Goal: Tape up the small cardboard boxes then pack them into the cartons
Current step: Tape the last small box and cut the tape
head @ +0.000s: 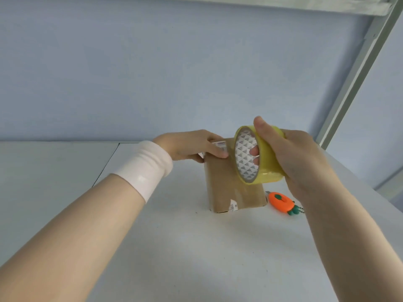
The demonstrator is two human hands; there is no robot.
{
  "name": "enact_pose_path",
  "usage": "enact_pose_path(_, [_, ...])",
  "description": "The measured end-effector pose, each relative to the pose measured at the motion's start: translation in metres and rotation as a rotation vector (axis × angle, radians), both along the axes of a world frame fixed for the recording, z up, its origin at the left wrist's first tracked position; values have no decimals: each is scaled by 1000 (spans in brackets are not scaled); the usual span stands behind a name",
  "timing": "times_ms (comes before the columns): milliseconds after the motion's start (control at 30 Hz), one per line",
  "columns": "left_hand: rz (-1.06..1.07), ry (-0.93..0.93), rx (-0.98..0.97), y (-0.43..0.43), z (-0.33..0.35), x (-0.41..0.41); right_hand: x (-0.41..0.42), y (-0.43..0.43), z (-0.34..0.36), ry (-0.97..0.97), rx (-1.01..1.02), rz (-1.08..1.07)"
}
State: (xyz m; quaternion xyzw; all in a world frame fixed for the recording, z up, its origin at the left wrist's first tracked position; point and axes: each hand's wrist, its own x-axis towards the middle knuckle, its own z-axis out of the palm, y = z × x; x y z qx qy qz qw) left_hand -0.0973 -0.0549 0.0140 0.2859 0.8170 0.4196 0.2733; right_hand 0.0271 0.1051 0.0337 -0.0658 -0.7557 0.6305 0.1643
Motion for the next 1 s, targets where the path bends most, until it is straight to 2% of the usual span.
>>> enact_pose_path(67, [91, -60, 145, 3, -16, -1, -14, 7, -6, -13, -32, -28])
enact_pose_path(167, [380, 109, 261, 21, -41, -2, -34, 7, -11, 12, -58, -67])
enact_pose_path(200, [468, 106, 318, 28, -49, -3, -40, 5, -14, 21, -50, -71])
enact_pose_path(300, [631, -34, 469, 36, -67, -7, -48, 2, -36, 46, -46, -11])
enact_pose_path(367, [661, -121, 514, 37, -77, -12, -46, 2, -60, 52, 8, 39])
enact_pose_path(500, [664, -170, 518, 40, -78, -18, -49, -1, -69, 76, 60, -17])
enact_pose_path(667, [654, -139, 520, 39, -79, -18, -25, 0, -69, 168, -12, -52])
enact_pose_path(800, [667, -126, 537, 40, -80, -15, -11, 4, -70, 198, -85, 58])
enact_pose_path(933, [698, -79, 505, 43, -78, -13, -8, -2, -75, 205, -9, 98])
enact_pose_path(1000, [699, -82, 509, 43, -77, -13, -2, -3, -72, 219, -62, 69])
